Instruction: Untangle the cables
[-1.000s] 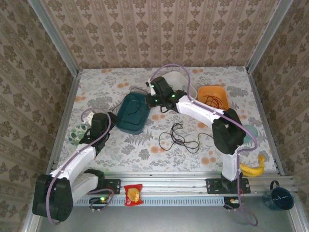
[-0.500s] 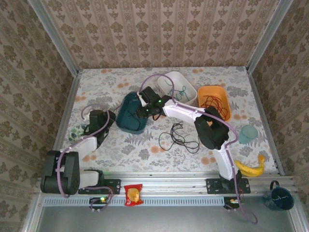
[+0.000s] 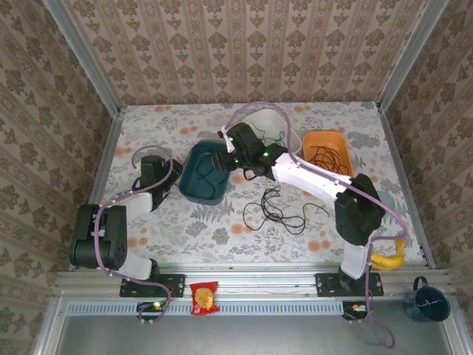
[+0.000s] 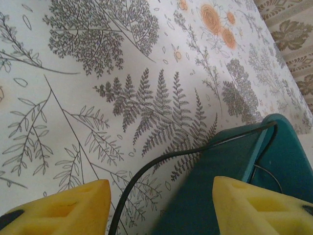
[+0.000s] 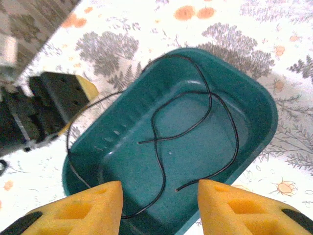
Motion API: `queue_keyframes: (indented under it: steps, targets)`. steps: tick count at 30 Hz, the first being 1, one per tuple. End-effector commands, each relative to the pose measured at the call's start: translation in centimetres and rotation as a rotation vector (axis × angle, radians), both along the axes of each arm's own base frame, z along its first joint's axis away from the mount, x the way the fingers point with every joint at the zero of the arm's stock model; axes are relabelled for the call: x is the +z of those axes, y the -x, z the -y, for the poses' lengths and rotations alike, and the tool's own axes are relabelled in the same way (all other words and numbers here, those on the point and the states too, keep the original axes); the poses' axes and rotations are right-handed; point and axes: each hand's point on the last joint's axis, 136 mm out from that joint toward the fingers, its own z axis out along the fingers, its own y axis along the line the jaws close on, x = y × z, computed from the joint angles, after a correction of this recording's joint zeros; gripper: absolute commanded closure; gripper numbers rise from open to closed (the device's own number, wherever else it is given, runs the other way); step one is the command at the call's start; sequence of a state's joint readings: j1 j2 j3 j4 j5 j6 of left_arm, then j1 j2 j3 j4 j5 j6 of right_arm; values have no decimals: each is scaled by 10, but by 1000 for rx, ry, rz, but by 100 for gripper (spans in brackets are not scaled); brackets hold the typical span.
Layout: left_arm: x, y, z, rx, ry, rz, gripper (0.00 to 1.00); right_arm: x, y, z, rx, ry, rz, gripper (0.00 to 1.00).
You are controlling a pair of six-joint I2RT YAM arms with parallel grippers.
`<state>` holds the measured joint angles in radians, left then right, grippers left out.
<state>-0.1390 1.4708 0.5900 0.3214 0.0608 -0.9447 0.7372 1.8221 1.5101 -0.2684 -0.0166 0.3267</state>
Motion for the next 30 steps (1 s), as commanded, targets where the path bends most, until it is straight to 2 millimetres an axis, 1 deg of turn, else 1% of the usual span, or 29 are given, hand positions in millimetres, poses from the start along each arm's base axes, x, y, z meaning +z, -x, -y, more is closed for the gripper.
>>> queue_keyframes:
  steps: [1,5,8,12,14,15,16,17,21,23,24,26,27,28,30]
  targets:
    - [0,5,2,-18,-24,-15,41,15,1,17,-58,-43,21,54]
    - [-3,13,-6,22,-48,-31,41,13,9,34,-81,-46,13,54]
    - [-9,15,-6,21,-48,-50,41,8,14,46,-99,-37,3,55]
    - [-18,13,-1,9,-16,-63,48,4,18,61,-125,-35,-10,55]
    - [-20,10,1,11,0,-56,53,5,19,68,-140,-42,-9,55]
    - [-21,9,1,16,7,-54,57,5,20,72,-148,-45,-10,56]
    - [-20,8,1,20,11,-45,65,5,20,75,-154,-46,-9,56]
    - [-18,6,2,19,14,-33,70,5,20,77,-158,-46,-8,56]
    - [-1,-2,7,2,32,36,90,7,22,89,-179,-48,-7,56]
    - [10,-4,8,-5,24,60,97,7,23,95,-190,-49,-4,56]
    - [19,-5,9,-14,12,86,100,5,23,98,-196,-47,-7,56]
    - [41,-6,14,-37,-24,145,100,3,25,103,-204,-44,-10,56]
    - [57,-5,19,-60,-53,189,100,2,26,104,-206,-44,-11,56]
    - [73,-4,26,-87,-85,234,100,1,27,107,-209,-42,-13,56]
    - [98,0,42,-158,-145,299,100,-4,29,110,-215,-38,-22,57]
